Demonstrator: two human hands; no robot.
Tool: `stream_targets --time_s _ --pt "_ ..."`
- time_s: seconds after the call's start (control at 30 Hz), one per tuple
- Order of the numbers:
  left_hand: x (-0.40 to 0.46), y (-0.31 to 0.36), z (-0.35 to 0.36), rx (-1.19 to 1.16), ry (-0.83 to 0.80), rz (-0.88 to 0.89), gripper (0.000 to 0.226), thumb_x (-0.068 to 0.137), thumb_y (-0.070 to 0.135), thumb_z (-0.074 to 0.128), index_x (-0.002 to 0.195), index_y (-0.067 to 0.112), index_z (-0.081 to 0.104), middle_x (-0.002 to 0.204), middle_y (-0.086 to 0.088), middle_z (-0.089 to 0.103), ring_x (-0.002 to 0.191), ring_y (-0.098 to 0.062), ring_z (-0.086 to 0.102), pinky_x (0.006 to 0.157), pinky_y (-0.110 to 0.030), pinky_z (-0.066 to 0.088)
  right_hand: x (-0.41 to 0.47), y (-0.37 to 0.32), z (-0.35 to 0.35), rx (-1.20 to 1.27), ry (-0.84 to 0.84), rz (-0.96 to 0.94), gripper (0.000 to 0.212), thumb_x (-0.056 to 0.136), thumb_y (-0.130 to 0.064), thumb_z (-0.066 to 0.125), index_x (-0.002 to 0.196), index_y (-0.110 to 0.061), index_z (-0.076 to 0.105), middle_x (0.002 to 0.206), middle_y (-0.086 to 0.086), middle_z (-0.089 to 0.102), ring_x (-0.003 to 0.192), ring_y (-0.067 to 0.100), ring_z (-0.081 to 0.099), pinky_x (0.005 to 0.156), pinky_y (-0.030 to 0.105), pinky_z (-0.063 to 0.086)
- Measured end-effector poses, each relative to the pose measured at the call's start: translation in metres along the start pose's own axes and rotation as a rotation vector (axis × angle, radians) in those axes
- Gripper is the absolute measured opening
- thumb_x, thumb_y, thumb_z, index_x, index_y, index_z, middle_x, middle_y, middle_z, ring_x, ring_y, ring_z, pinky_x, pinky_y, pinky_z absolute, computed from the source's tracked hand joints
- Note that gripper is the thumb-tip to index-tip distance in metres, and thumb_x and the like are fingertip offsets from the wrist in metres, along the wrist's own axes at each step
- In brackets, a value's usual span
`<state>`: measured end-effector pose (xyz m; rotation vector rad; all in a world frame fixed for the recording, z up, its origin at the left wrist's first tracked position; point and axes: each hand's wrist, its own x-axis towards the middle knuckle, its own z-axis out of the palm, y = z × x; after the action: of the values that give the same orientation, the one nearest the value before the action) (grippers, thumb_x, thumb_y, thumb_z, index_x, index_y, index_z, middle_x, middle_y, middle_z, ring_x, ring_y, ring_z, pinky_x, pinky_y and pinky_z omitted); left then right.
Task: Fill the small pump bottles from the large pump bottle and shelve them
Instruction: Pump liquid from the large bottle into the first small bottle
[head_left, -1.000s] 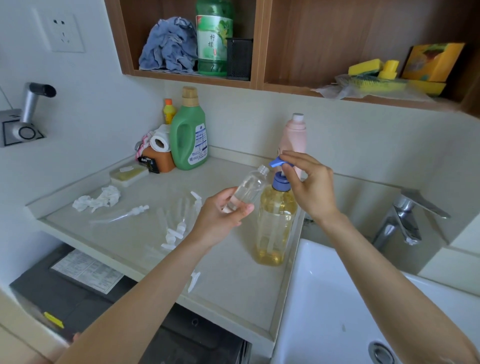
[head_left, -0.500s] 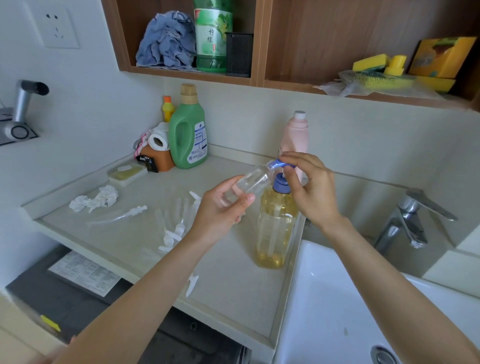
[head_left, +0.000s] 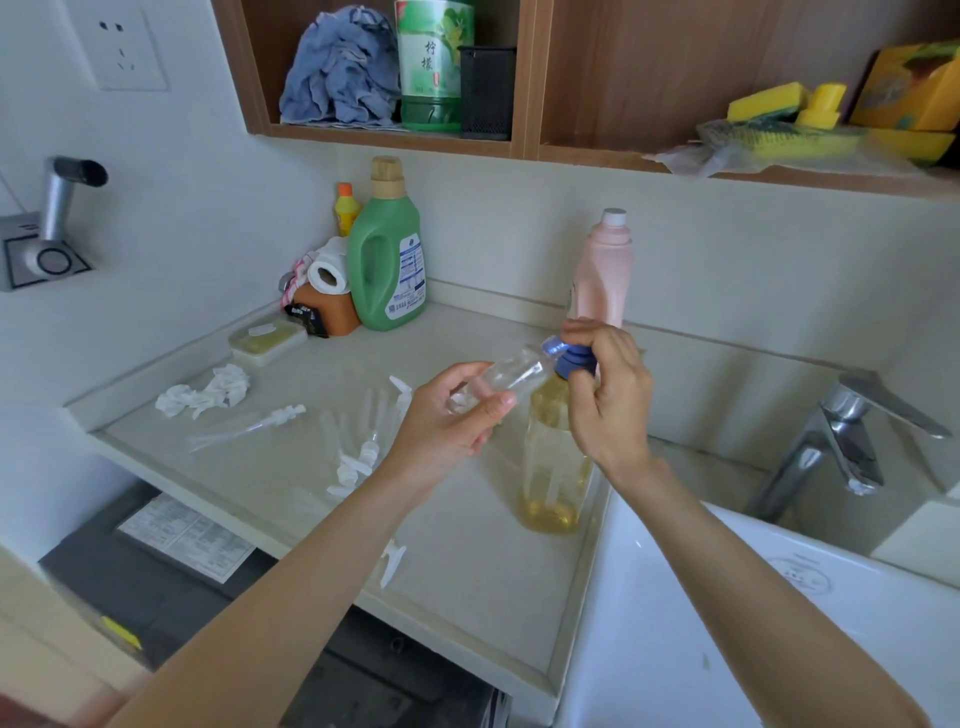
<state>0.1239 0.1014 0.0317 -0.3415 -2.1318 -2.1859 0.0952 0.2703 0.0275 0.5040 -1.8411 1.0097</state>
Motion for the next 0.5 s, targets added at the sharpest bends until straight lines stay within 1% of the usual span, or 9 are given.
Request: stream_targets --time_s 0.07,0.17,0.23,0.3,0.4,0.5 --pt "0.001 0.002 0.0 -0.012 -0.018 -0.019 0.02 0.087 0.013 0.067 0.104 0.02 0.062 0.071 0.012 0.055 0.048 -0.009 0.044 0.043 -0.018 0.034 0.004 -0.003 -0.006 0.002 -0.048 -0.002 0.037 0.07 -0.005 0.038 0.093 0.003 0.066 0.1 0.007 0.067 0.103 0.009 0.055 0.095 0.012 0.037" --pt "-0.001 0.005 -0.001 -0.026 -0.031 -0.02 0.017 0.088 0.014 0.065 0.105 0.013 0.062 0.071 0.004 0.052 0.05 -0.013 0.042 0.044 -0.018 0.033 0.02 -0.005 -0.018 0.004 -0.11 0.02 0.036 0.075 -0.002 0.041 0.1 0.0 0.067 0.105 -0.002 0.064 0.103 0.001 0.054 0.093 0.008 0.036" --pt "-0.002 0.006 0.0 -0.033 -0.033 -0.006 0.012 0.088 0.014 0.065 0.097 0.009 0.06 0.073 0.0 0.049 0.05 -0.013 0.041 0.044 -0.018 0.033 0.029 -0.005 -0.022 -0.017 -0.13 0.028 0.037 0.079 -0.007 0.041 0.103 -0.002 0.068 0.106 -0.005 0.063 0.102 0.006 0.057 0.093 0.008 0.037" --pt "-0.002 0.006 0.0 -0.04 -0.03 0.0 0.01 0.088 0.015 0.065 0.094 0.01 0.059 0.076 -0.004 0.049 0.049 -0.012 0.042 0.044 -0.018 0.033 0.029 -0.004 -0.021 -0.024 -0.135 0.028 0.039 0.082 -0.014 0.04 0.104 -0.002 0.069 0.109 -0.005 0.063 0.105 0.011 0.058 0.096 0.01 0.038" --pt "-0.002 0.004 0.001 -0.052 -0.024 -0.013 0.016 0.088 0.017 0.066 0.103 0.016 0.062 0.073 0.001 0.052 0.05 -0.01 0.044 0.045 -0.018 0.035 0.02 -0.003 -0.016 0.0 -0.101 0.041 0.039 0.087 -0.016 0.04 0.107 0.0 0.069 0.114 -0.001 0.062 0.112 0.012 0.056 0.1 0.012 0.037" --pt "0.0 0.001 0.003 -0.071 -0.04 -0.025 0.019 0.087 0.019 0.066 0.106 0.015 0.061 0.069 0.007 0.052 0.05 -0.01 0.045 0.045 -0.019 0.036 0.011 -0.004 -0.008 0.01 -0.037 0.044 0.035 0.086 -0.012 0.042 0.106 0.003 0.066 0.115 0.003 0.06 0.112 0.015 0.053 0.097 0.011 0.036"
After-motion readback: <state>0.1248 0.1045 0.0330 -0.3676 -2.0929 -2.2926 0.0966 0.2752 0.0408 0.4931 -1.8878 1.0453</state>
